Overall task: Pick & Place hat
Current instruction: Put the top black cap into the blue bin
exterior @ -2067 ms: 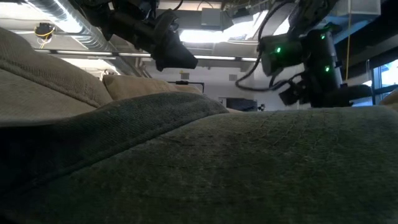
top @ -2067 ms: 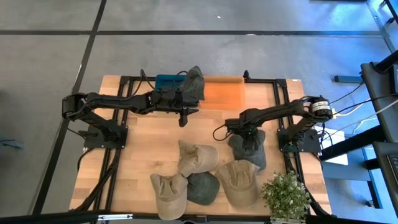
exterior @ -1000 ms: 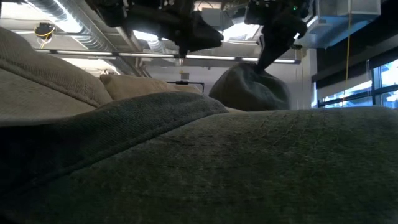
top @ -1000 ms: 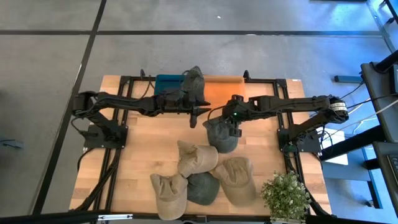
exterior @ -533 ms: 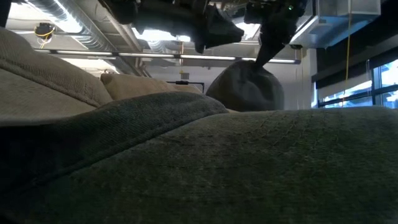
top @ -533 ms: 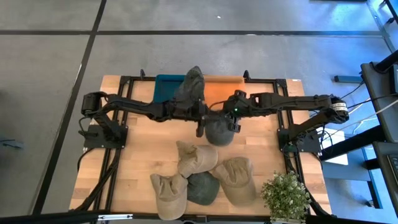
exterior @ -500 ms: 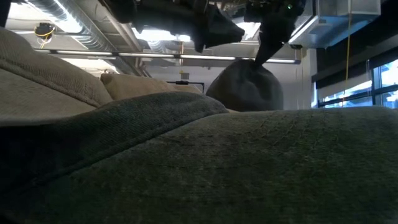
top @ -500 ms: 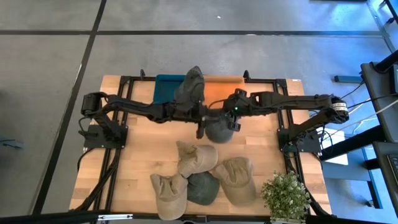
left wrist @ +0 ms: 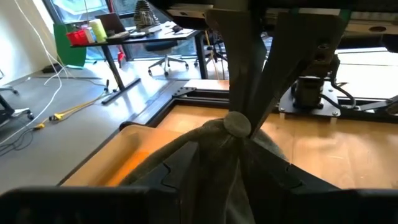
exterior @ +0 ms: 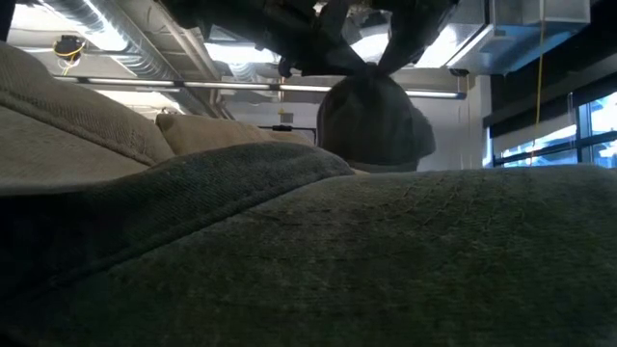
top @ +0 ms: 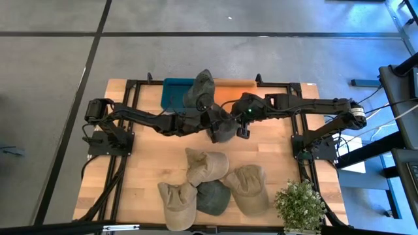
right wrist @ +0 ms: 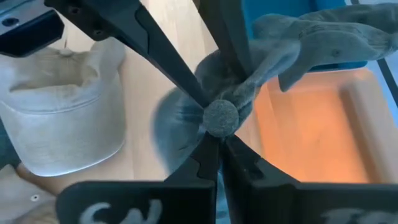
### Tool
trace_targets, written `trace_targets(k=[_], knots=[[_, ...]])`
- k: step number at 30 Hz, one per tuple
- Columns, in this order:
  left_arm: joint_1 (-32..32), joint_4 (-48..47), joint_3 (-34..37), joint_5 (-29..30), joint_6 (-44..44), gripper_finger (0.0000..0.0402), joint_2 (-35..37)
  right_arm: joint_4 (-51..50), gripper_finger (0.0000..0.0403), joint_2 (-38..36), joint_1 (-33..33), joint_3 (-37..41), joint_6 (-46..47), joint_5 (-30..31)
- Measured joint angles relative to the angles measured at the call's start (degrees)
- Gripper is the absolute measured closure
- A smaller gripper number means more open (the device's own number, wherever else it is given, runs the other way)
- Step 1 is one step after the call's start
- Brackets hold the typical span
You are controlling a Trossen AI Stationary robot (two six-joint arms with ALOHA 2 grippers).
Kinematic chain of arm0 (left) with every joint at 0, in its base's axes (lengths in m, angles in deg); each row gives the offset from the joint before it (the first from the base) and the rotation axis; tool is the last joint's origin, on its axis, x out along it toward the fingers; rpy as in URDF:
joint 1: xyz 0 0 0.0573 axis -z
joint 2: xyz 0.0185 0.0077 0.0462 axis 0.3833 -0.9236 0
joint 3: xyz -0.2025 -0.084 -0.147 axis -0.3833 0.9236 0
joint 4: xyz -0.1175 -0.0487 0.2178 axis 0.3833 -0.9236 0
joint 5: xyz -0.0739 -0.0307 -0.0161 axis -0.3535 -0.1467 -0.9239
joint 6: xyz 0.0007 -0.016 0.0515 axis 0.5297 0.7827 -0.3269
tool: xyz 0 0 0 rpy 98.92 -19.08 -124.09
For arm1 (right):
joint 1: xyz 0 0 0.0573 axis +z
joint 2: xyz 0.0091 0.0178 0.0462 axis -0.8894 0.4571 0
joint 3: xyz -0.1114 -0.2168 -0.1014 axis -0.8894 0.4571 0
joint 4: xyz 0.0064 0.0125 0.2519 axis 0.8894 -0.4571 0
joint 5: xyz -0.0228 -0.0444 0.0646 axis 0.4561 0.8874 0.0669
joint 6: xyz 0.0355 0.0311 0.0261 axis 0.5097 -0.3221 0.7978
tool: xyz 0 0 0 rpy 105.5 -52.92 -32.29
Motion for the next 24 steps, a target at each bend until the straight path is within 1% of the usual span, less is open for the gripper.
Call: trace_targets(k=[5,10,13,17,20,24], knots=[[-0.07,0.05,0.00,-2.11,-0.28,0.0290,0.00,0.40,0.0394,0.00,0.25,0.06,-0.22,0.04],[-0.32,0.24,0.00,-1.99,-0.95,0.0290,0.00,1.67,0.0394,0.00,0.20,0.15,-1.04,0.13],[-0.50,0.40,0.00,-3.37,-0.92,0.0290,0.02,2.20,0.0394,0.02,0.23,0.15,-1.21,0.09],[-0.52,0.32,0.02,-3.03,-1.19,0.0290,0.02,3.20,0.0394,0.50,0.22,0.17,-2.41,0.00],[-0.56,0.64,0.02,-2.35,-1.19,0.0290,-0.52,3.51,0.0394,0.83,0.16,0.21,-2.92,-1.16],[-0.81,1.12,0.02,-2.31,-1.19,0.0290,-1.60,3.48,0.0394,1.13,0.14,0.34,-4.31,-0.82]])
